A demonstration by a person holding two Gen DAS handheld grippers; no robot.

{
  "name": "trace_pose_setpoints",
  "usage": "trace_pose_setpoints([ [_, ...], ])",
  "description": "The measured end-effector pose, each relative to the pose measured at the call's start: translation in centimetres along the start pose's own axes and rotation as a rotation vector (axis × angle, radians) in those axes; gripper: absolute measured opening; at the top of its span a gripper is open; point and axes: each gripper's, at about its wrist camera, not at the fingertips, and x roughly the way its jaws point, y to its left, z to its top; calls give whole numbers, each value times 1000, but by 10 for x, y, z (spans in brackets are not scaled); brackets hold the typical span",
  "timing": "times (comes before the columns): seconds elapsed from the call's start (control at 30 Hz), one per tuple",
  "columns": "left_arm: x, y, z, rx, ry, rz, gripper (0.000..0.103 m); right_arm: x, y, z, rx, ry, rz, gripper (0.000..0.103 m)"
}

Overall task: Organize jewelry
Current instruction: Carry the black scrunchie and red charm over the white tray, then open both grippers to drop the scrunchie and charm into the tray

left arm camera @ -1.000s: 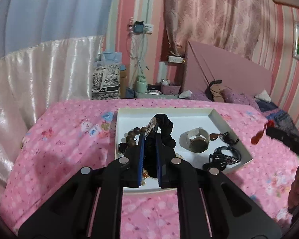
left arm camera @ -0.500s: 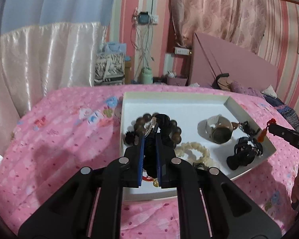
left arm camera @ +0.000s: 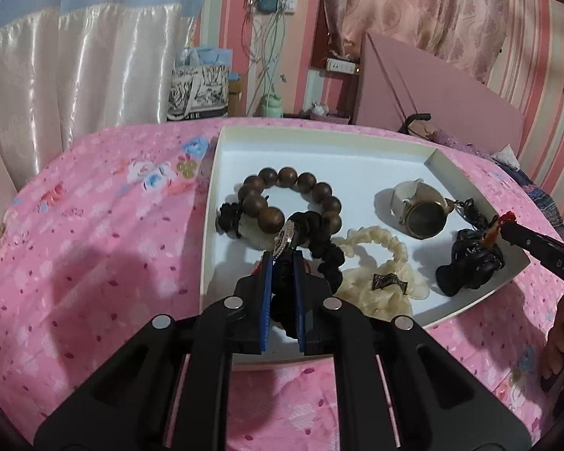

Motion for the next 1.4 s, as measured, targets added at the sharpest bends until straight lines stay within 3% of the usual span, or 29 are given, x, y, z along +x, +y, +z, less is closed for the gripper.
trace_pose_setpoints([
  [0.13,6,-1,-2,3,33,15,8,1,0,-1,-2,5,-8,5],
  [0.57,9,2,-1,3,35,73,9,11,-2,5,-10,36,-53,5],
  [1.13,11,-2,4,16,19,110,10,24,18,5,-117,63,-194,8],
  [1.23,11,-4,4,23,17,130,11,25,18,5,-121,69,-205,8],
  [1.27,10,-5,4,27,11,142,16,24,17,5,-121,68,-209,8],
  [1.3,8,-6,3,33,0,159,31,24,16,5,-119,67,-212,11],
  [1.37,3,-8,3,35,-27,174,43,23,16,5,-116,62,-223,53],
  [1.4,0,-9,3,42,-44,174,48,21,16,5,-118,51,-212,52],
])
